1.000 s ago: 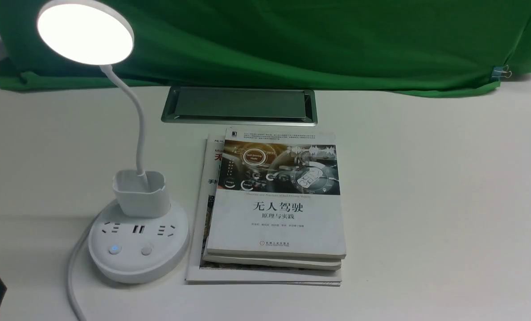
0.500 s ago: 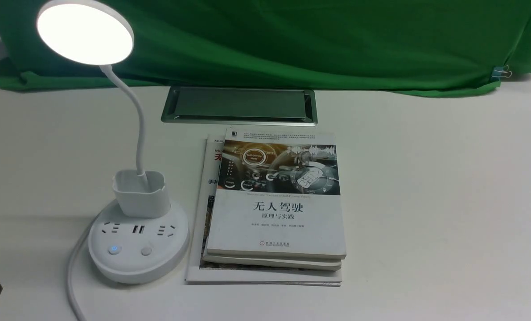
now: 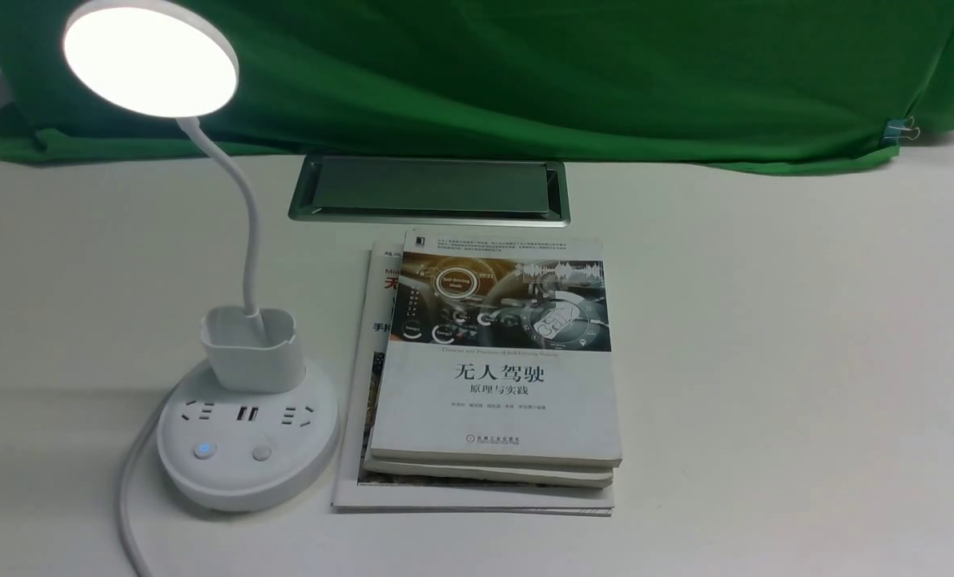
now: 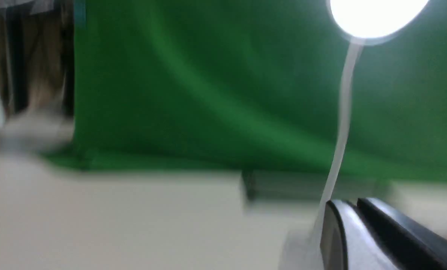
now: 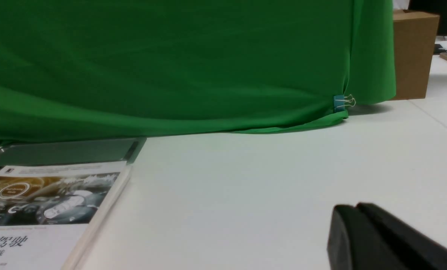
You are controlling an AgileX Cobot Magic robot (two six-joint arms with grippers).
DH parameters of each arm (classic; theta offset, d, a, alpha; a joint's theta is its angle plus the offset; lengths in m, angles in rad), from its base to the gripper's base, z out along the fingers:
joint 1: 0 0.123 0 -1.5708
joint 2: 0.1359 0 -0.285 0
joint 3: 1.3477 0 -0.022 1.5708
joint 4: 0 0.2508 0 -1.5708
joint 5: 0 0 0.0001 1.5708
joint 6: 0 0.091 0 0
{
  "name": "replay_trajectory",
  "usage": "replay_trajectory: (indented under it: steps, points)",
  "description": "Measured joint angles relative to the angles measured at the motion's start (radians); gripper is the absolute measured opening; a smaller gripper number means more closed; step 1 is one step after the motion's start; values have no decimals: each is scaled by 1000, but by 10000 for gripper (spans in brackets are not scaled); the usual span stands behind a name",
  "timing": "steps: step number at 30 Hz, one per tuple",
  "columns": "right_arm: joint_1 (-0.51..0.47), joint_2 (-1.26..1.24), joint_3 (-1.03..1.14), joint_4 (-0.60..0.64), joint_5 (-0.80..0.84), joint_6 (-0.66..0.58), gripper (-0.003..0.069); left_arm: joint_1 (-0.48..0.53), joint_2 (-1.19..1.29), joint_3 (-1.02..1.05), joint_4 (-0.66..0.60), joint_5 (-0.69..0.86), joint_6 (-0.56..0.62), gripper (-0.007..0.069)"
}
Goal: Turn off the desk lamp on the white desktop by hand.
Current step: 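Press the power button on the round power strip under the lamp with the left gripper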
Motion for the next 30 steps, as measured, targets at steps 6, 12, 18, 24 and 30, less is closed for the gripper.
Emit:
replay_trajectory:
  steps: [6, 12, 18, 24, 30]
  points:
    - [0, 0, 0, 0, 0, 0, 36, 0, 19, -43, -17, -92, -30, 22]
    - [0, 0, 0, 0, 0, 0, 36, 0, 209, -353, 18, 123, -30, 22]
    - [0, 0, 0, 0, -1, 0, 36, 0, 491, -532, 18, 467, -24, 22]
    - [0, 0, 0, 0, 0, 0, 36, 0, 725, -538, -35, 480, -18, 22]
    - [0, 0, 0, 0, 0, 0, 36, 0, 985, -586, -104, 567, 47, 22]
